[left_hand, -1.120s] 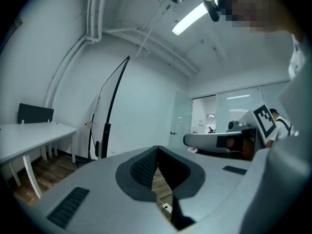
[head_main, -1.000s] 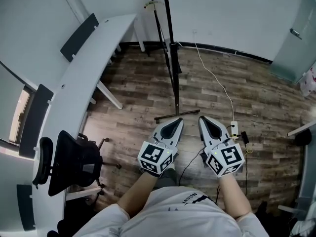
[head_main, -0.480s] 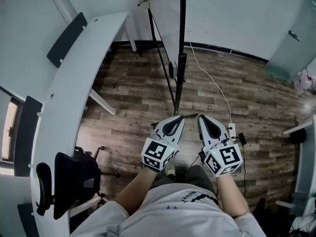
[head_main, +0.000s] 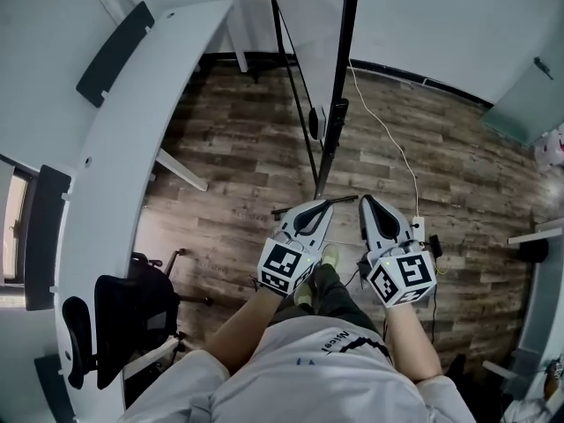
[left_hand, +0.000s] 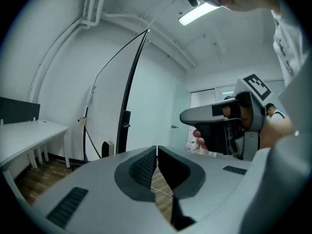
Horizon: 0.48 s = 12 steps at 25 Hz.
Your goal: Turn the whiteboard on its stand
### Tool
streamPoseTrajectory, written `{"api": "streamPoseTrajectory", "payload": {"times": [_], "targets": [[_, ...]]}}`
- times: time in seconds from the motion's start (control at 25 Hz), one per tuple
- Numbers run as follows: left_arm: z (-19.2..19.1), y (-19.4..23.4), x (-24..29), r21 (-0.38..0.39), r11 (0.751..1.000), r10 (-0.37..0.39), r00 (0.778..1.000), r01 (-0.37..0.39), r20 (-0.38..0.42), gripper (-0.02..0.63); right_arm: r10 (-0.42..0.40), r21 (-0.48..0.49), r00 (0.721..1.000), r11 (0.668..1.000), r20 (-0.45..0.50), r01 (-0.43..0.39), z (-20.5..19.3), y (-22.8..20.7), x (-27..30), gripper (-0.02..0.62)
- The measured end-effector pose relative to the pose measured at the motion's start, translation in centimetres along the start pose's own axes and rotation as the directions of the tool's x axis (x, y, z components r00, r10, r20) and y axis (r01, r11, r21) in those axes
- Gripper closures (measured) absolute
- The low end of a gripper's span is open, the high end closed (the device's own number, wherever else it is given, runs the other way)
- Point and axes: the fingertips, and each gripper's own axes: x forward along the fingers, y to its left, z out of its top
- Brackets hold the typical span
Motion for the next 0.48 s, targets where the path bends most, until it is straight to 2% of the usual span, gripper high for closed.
{"api": "streamPoseTrajectory", "payload": {"times": [0.32, 0.48], "targets": [[-1.7, 4.1, 5.0, -0.009, 0.999, 0.045, 0.999, -0.045, -0.018, 0.592, 0.042, 0.02, 0.999, 0.999, -0.03, -0.041, 0.0, -4.4, 6.8, 0.583], [-2.5, 6.2, 7.7, -0.017, 0.998, 0.066, 0.997, -0.067, -0.043, 0.592, 0.042, 0.002, 0.998, 0.999, -0.05, -0.041, -1.4, -7.5, 10.0, 0.583]]}}
